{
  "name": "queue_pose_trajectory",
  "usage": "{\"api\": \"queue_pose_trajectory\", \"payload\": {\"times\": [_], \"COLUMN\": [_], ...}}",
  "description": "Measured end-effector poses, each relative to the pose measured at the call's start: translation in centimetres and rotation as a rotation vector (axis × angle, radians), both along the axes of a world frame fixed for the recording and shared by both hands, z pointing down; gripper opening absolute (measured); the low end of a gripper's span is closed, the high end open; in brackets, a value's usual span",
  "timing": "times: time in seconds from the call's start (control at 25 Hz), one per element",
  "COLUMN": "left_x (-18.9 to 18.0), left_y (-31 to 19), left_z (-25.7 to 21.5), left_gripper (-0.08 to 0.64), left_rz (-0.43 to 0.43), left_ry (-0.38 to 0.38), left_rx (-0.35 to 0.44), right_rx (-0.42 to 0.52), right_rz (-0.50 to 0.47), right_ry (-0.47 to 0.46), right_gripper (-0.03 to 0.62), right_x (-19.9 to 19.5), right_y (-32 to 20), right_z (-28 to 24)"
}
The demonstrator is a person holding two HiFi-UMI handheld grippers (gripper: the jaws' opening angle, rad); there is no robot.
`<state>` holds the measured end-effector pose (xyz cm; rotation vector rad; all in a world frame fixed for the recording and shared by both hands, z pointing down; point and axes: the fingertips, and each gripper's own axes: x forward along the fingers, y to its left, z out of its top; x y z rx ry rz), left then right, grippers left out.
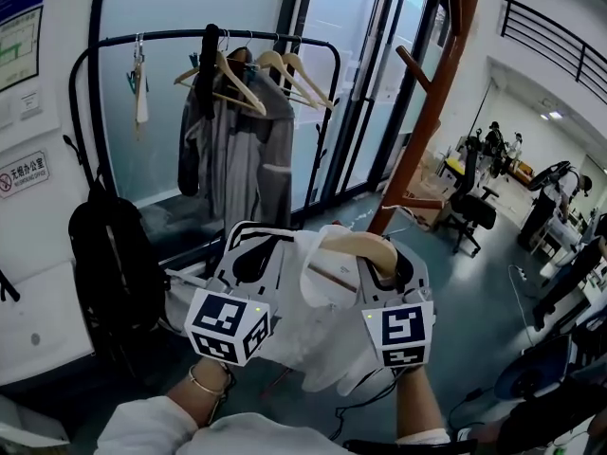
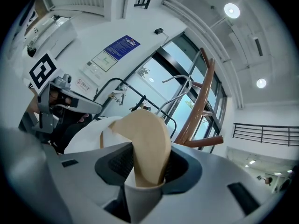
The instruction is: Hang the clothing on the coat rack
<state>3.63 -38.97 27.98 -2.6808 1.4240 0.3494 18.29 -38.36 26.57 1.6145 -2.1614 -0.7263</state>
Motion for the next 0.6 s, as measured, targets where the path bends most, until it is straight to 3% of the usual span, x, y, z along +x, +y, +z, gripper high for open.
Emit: {"api": "queue_pose_trajectory", "payload": {"times": [0.6], "left_x": [2.3], "left_y": [-1.0], "left_z": [-1.8], "left_gripper": [0.008], "left_rz": [0.034], "left_ry": [0.001], "left_rx": [0.038], "right_rx": [0.051], "right_rz": [0.034], "right_ry": [0.032], "right_gripper": [0.176], "right_x": [1.5], "right_y": [-0.7], "right_z": [-4.1]}}
